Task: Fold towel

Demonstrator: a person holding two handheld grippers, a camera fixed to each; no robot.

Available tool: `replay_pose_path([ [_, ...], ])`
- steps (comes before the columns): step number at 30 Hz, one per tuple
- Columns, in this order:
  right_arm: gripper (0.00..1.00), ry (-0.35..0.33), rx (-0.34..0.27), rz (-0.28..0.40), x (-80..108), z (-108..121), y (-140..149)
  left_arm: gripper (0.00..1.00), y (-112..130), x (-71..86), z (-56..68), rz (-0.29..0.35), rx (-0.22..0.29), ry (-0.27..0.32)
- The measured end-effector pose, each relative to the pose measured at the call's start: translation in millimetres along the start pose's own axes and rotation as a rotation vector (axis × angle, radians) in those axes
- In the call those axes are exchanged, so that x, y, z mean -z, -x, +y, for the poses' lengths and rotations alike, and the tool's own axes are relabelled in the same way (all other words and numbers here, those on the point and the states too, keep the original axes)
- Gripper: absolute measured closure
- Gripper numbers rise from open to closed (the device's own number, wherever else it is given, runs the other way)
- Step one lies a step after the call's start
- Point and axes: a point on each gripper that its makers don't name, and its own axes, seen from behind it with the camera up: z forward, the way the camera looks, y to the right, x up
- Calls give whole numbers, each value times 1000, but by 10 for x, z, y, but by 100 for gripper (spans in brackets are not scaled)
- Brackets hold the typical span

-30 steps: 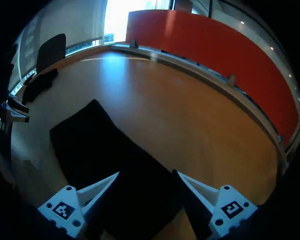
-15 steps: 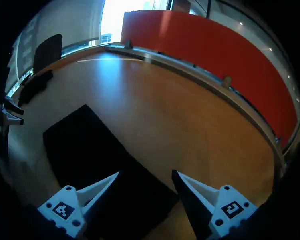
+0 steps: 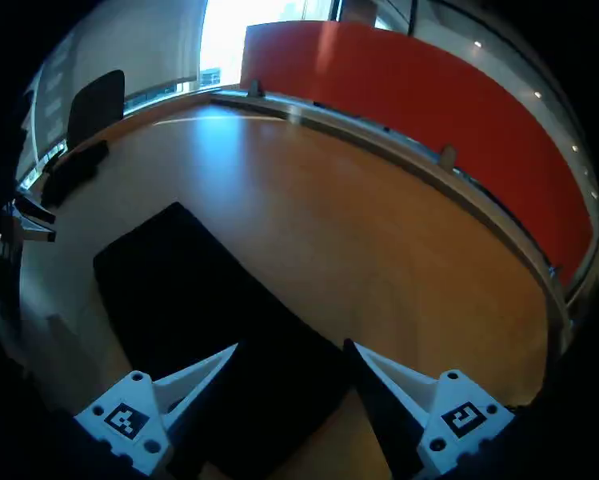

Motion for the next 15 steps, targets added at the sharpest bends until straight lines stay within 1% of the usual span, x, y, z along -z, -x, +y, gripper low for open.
replay_pose_path([
  [6, 9, -13, -20, -17, 189, -104, 259, 9, -31, -9, 28, 2, -5, 4],
  [15, 9, -26, -26, -41, 471, -228, 583, 9, -63, -17, 66, 5, -7, 8],
])
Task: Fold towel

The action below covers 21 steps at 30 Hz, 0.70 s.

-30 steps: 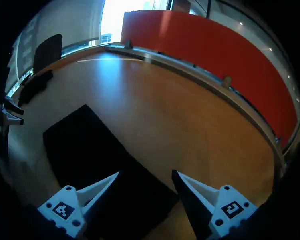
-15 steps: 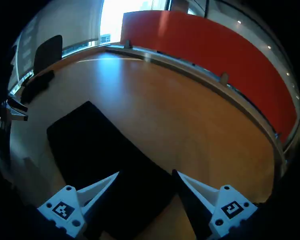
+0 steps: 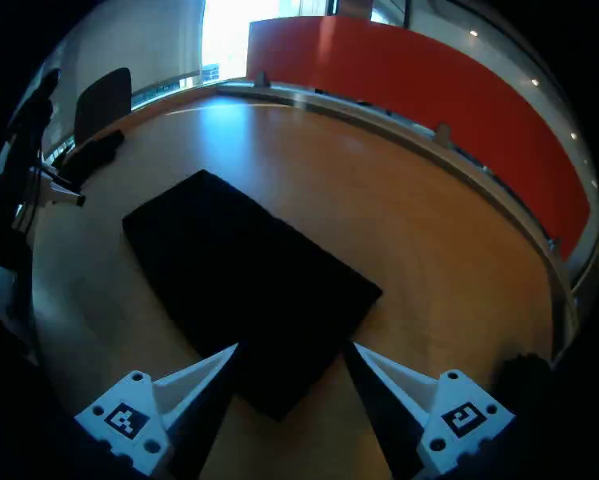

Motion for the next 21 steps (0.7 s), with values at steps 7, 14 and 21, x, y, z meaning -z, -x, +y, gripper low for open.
replay_pose_path([
  [7, 9, -5, -1, -15, 139, -47, 183, 9, -15, 6, 21, 3, -5, 1],
  [14, 9, -11, 6, -24, 192, -47, 268, 9, -11, 11, 38, 4, -5, 4],
  [21, 35, -46, 4, -81, 198, -87, 413, 9, -15, 21, 38, 7, -6, 4],
])
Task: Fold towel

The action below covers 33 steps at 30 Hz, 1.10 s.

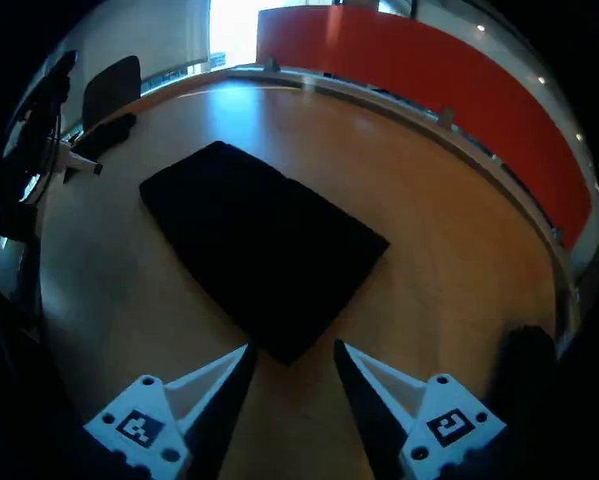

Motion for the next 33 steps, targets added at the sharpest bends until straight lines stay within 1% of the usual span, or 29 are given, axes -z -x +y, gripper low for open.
replay_pose_path([
  [2, 41, -8, -8, 0, -11, -8, 10, 9, 0, 0, -7, 0, 1, 0],
  [8, 43, -17, -6, 7, 10, -16, 13, 9, -1, 0, -21, 1, 5, 0],
  [10, 46, -18, 0, 6, 15, -18, 20, 9, -2, -3, -21, 1, 4, 0],
  [12, 54, -18, 7, 4, 17, -18, 27, 9, -6, -7, -19, 0, 2, 0],
  [16, 72, -22, 5, 10, 19, -27, 5, 9, -13, -13, -3, 0, -1, 3],
  [18, 75, -25, 2, 14, 23, -36, -8, 9, -14, -14, 4, 0, -1, 4],
  [20, 75, -28, 0, 14, 23, -41, -11, 9, -14, -15, 7, 0, -1, 5],
  [22, 80, -29, -1, 13, 21, -42, -10, 9, -14, -16, 6, -1, -2, 6],
  [24, 89, -28, -2, 11, 18, -37, -7, 9, -15, -16, 1, 0, -3, 5],
  [25, 89, -29, -3, 12, 17, -40, -9, 9, -14, -17, -3, -1, -3, 5],
  [33, 83, -26, -4, 22, 25, -48, -42, 9, -10, -12, -18, 0, -1, 5],
])
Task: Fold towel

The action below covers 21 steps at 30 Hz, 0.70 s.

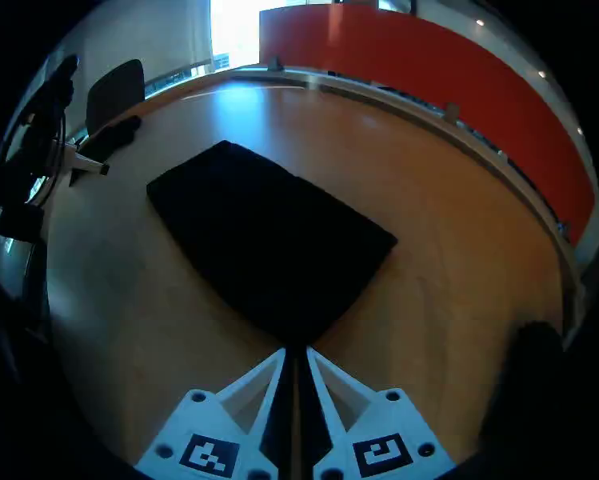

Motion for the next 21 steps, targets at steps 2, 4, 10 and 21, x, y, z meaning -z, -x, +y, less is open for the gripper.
replay_pose_path([
  [2, 82, 5, 4, 1, 7, 8, -14, 9, -3, 3, -1, 1, -1, 0],
  [4, 81, 11, 9, 4, 18, 20, -40, 9, -8, 6, -2, 2, -1, 1],
  [10, 76, 38, 20, 31, 107, 98, -185, 9, -19, 22, -9, 6, 0, 2],
  [21, 69, 87, 43, 79, 372, 286, -459, 9, -45, 69, -11, 15, 2, 4],
])
